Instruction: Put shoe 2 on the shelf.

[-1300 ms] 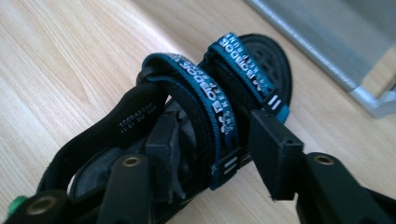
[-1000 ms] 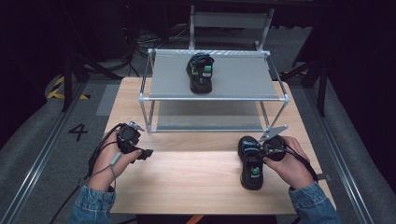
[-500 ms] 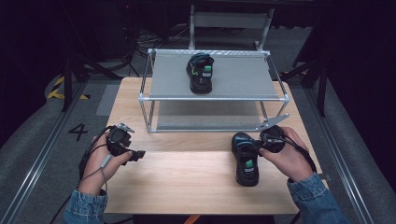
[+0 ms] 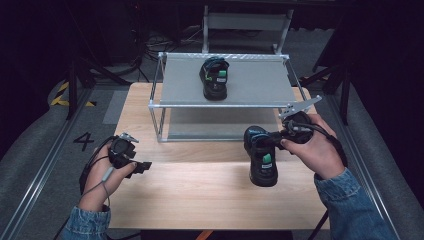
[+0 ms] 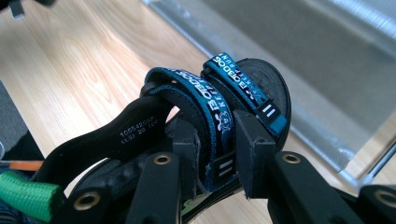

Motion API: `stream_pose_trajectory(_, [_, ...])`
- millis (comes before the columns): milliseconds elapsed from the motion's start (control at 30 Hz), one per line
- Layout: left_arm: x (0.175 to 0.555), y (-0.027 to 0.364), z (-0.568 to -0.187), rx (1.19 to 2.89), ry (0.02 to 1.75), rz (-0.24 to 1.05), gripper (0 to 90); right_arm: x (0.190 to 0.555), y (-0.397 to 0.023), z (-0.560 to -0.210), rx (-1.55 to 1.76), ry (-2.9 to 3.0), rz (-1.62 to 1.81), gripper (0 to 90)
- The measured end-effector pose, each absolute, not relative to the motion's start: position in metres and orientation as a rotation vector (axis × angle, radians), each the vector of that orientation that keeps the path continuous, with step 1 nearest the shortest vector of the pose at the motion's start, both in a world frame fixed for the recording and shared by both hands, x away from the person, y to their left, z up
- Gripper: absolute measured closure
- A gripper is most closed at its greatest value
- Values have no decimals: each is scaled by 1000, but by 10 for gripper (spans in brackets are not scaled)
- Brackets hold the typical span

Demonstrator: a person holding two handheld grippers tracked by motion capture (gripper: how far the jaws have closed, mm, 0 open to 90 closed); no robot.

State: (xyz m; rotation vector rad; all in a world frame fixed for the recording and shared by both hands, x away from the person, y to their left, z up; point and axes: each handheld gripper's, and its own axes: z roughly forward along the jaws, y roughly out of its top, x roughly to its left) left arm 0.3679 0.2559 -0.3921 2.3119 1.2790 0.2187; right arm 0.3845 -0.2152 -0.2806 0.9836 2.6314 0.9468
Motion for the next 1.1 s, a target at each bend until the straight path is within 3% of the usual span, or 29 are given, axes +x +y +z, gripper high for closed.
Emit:
stream_pose_trajectory(533, [369, 259, -395, 2296, 1283, 211, 270, 403, -205, -214, 953, 2570, 1018, 724])
stream_pose_trajectory(1100, [371, 263, -393, 2278, 1286, 211, 268, 463, -184, -196, 951, 2512, 1030, 724])
